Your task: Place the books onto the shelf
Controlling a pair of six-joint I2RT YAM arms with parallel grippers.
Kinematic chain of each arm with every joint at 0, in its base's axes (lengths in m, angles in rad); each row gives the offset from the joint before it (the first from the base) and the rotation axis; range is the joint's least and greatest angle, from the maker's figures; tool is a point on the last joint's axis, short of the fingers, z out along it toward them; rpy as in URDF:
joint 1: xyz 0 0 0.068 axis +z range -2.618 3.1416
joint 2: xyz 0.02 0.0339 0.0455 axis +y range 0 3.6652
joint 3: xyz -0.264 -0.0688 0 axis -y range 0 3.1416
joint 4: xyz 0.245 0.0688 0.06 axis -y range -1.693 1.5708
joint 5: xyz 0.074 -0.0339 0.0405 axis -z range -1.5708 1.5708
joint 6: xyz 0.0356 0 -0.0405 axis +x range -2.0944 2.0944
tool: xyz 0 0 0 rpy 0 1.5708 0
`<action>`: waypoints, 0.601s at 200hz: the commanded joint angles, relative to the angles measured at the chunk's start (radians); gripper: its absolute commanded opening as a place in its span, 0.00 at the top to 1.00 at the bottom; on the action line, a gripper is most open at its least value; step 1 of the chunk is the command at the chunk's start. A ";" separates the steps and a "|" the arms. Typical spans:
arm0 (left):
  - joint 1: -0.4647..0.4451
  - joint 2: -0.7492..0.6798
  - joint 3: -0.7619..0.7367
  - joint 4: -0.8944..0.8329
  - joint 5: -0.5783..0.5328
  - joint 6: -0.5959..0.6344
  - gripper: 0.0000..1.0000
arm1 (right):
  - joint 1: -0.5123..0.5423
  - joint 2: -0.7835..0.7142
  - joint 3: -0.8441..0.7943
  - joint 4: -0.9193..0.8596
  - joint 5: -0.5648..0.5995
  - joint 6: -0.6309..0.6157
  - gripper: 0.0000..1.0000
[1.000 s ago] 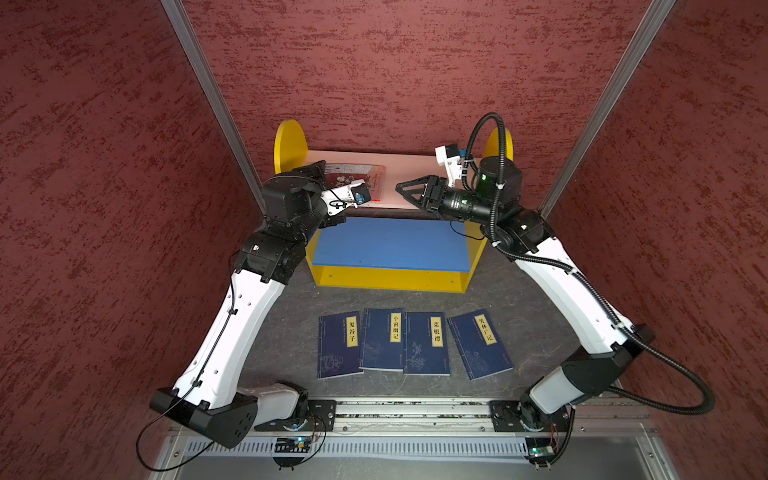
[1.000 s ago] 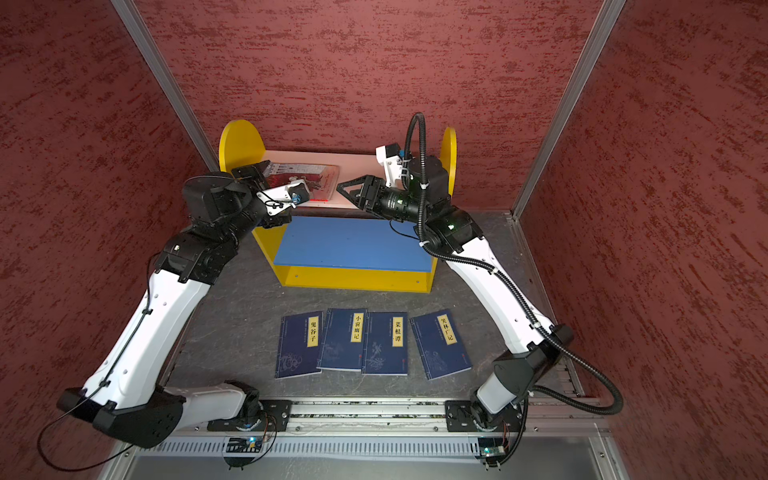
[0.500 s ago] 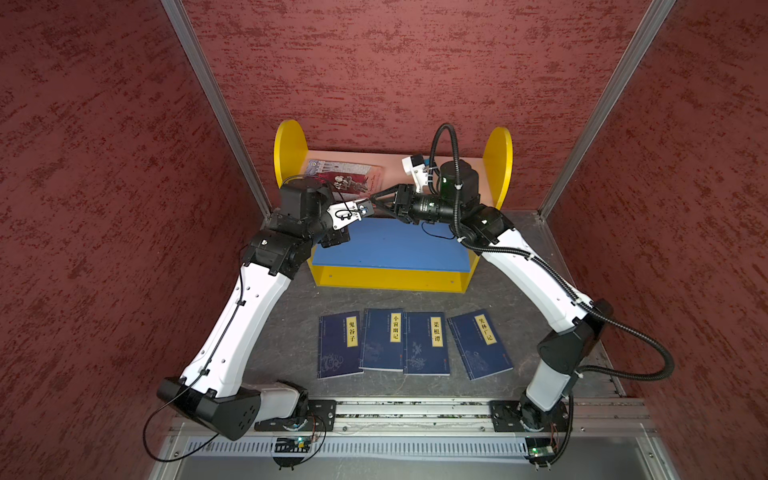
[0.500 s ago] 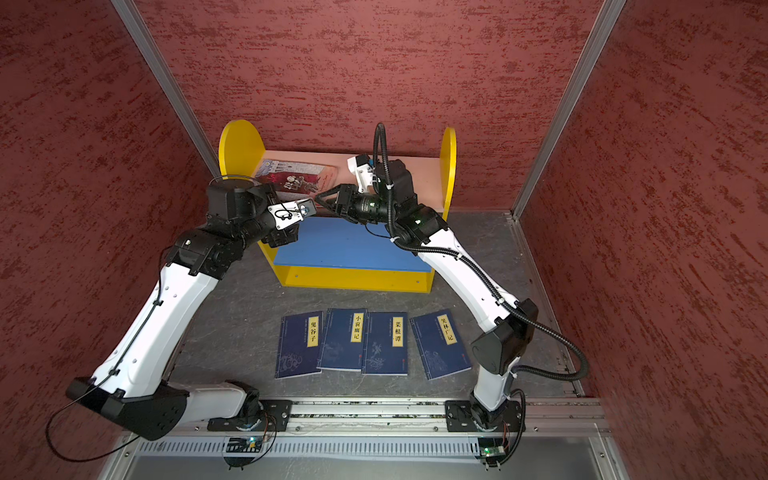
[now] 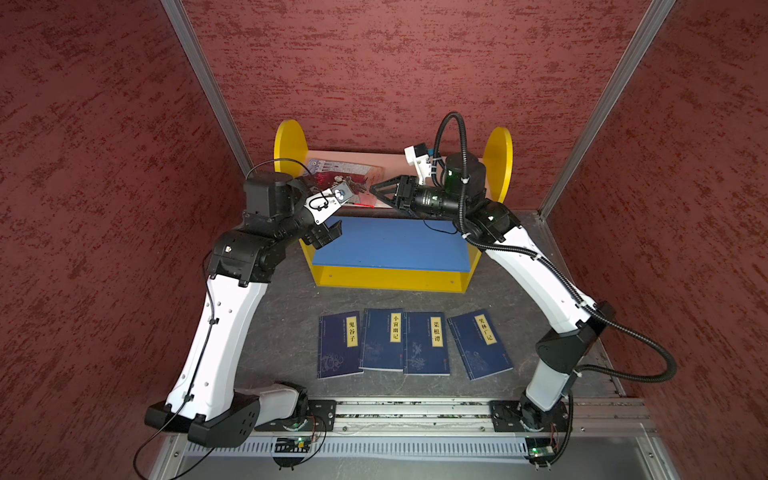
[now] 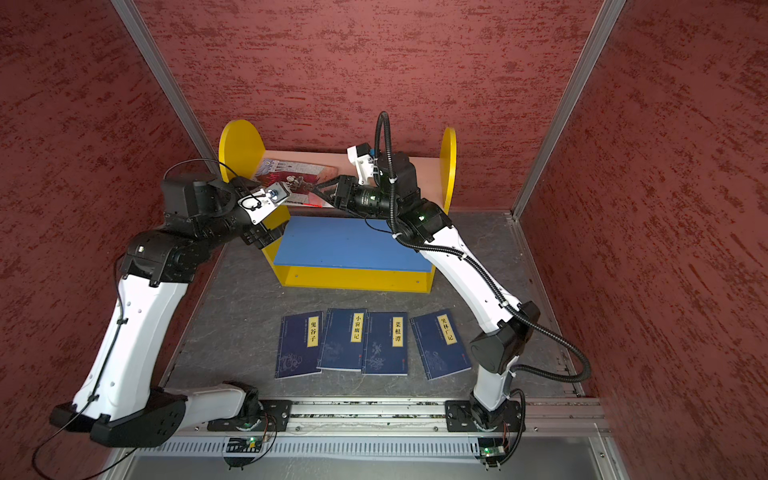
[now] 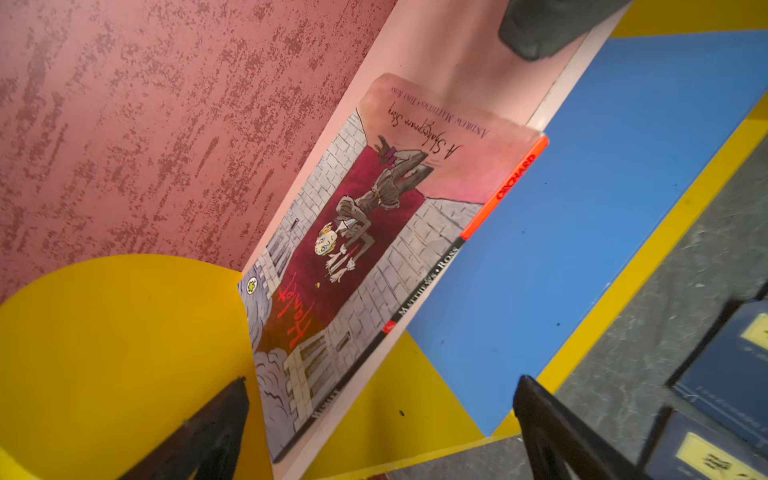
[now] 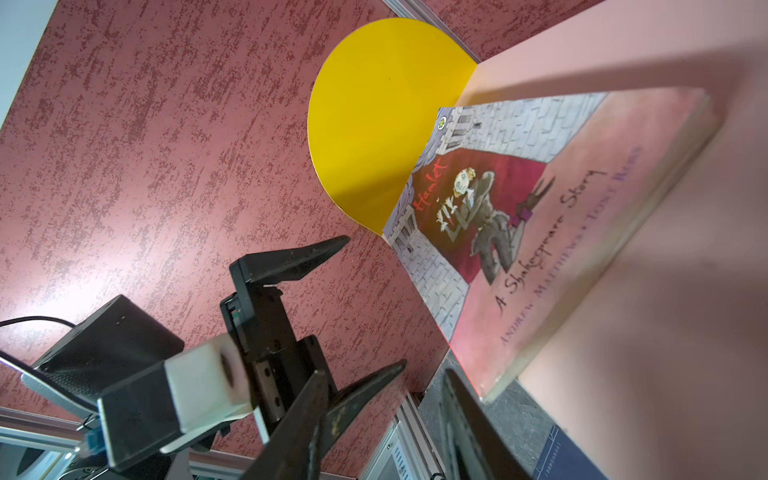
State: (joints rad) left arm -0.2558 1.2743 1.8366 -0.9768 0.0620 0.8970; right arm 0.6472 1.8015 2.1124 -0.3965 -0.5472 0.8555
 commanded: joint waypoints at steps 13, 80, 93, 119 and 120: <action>0.015 -0.019 0.030 -0.076 0.104 -0.197 0.01 | 0.003 0.053 0.076 -0.068 0.048 -0.017 0.54; 0.030 -0.016 -0.049 0.041 0.114 -0.317 0.01 | 0.005 0.053 0.085 -0.110 0.113 -0.027 0.55; 0.031 -0.017 -0.057 0.053 0.116 -0.328 0.01 | 0.005 0.060 0.094 -0.114 0.116 -0.023 0.55; 0.032 -0.019 -0.063 0.072 0.114 -0.337 0.01 | 0.006 0.083 0.130 -0.130 0.110 -0.024 0.55; 0.032 -0.019 -0.063 0.074 0.115 -0.337 0.01 | 0.007 0.084 0.131 -0.131 0.110 -0.024 0.55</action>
State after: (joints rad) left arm -0.2298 1.2579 1.7760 -0.9585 0.1577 0.5983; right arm 0.6472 1.8683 2.1853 -0.5140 -0.4610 0.8402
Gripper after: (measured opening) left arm 0.994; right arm 0.452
